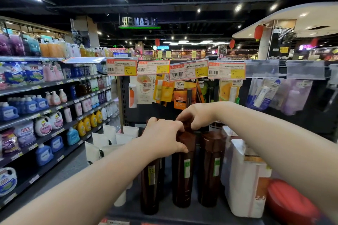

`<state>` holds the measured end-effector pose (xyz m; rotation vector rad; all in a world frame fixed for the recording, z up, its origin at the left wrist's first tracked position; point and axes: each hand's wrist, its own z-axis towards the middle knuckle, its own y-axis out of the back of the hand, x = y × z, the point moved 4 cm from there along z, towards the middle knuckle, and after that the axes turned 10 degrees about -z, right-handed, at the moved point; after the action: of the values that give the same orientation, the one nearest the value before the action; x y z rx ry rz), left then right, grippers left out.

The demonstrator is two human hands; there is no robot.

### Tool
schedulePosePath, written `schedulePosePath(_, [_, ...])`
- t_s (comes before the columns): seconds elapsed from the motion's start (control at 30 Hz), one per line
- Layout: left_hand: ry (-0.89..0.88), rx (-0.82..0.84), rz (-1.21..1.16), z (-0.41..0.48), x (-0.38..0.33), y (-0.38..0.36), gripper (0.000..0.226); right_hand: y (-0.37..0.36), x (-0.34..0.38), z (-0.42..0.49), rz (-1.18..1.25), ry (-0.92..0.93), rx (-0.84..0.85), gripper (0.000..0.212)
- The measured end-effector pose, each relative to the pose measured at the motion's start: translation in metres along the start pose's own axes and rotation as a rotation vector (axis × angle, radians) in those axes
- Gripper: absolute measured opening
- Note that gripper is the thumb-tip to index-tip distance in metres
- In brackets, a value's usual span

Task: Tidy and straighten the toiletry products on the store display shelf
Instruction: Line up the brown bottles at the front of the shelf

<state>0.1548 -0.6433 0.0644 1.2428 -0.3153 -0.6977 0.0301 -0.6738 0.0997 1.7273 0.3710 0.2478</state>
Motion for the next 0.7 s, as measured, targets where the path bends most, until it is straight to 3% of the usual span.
schedulePosePath(0.23, [-0.017,-0.013,-0.003,0.000,-0.002,0.000,0.052,-0.005,0.003,0.007,-0.068,-0.027,-0.134,0.051])
schedulePosePath(0.7, [-0.018,-0.033,0.017,0.000,-0.003,0.000,0.049,-0.008,-0.004,0.011,-0.114,-0.068,-0.155,0.051])
